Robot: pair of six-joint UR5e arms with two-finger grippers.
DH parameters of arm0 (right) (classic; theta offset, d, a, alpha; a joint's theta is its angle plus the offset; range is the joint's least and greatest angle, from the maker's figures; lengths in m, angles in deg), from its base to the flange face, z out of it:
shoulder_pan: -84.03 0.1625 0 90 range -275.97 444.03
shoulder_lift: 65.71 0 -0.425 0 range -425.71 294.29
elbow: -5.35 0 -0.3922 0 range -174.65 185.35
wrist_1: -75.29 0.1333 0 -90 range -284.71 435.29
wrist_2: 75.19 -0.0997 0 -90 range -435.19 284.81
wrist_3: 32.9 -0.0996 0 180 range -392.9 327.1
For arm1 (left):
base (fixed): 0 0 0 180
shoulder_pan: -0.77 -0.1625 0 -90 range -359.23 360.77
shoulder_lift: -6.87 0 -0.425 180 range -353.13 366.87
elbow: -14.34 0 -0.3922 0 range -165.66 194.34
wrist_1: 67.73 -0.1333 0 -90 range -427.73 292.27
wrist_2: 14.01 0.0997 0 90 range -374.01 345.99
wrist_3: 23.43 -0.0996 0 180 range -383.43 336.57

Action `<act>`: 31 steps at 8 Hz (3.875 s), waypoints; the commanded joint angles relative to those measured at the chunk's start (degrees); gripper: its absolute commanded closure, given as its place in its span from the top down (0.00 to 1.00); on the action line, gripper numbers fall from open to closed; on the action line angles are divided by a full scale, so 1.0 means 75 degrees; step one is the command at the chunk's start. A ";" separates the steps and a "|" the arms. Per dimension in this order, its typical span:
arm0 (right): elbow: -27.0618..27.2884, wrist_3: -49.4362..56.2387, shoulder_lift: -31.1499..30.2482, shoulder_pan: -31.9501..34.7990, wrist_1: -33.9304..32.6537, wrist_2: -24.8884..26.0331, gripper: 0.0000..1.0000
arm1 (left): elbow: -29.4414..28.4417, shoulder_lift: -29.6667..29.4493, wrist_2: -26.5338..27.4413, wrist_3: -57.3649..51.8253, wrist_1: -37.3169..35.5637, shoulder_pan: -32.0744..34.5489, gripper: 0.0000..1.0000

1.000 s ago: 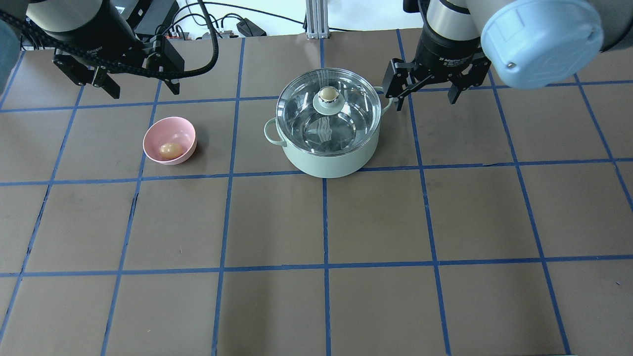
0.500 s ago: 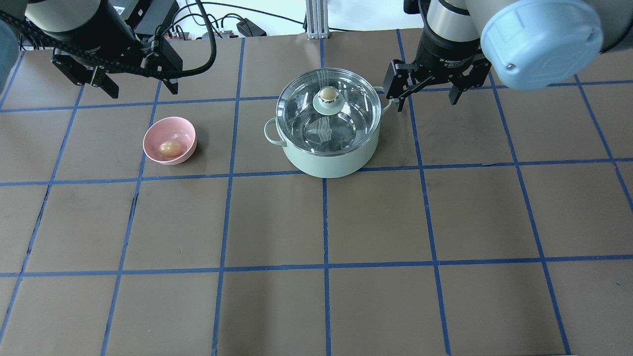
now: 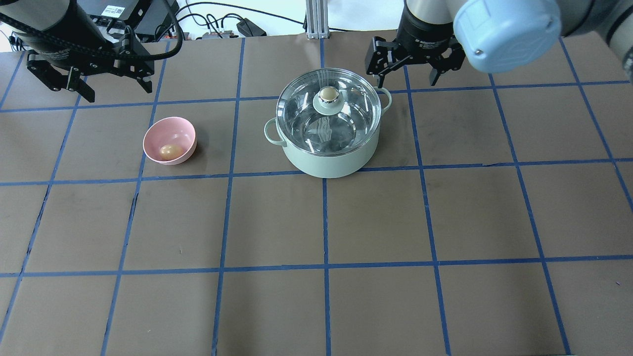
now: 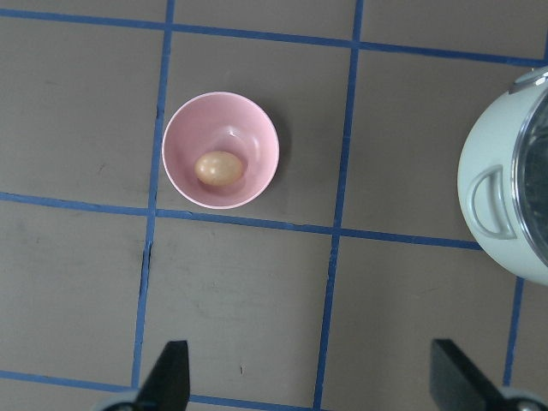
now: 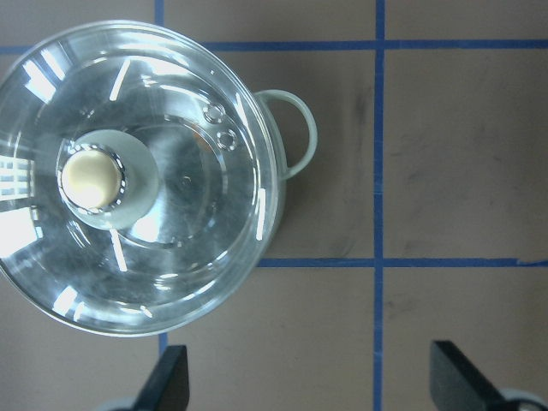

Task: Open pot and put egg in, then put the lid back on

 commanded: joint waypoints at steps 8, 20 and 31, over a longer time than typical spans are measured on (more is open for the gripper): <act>-0.0982 -0.2252 0.2503 0.1034 -0.1846 -0.0485 1.00 | 0.0552 -0.2637 0.0166 0.8863 -0.2241 -0.0310 1.00; -0.0993 -0.1341 0.1428 0.0825 -0.0045 -0.0802 0.00 | 0.0881 -0.4071 0.0131 0.9617 -0.3262 -0.0837 0.86; -0.0550 0.3182 0.0875 -0.1706 0.1236 0.0043 0.00 | 0.1069 -0.4341 0.0049 0.9593 -0.3650 -0.0837 0.81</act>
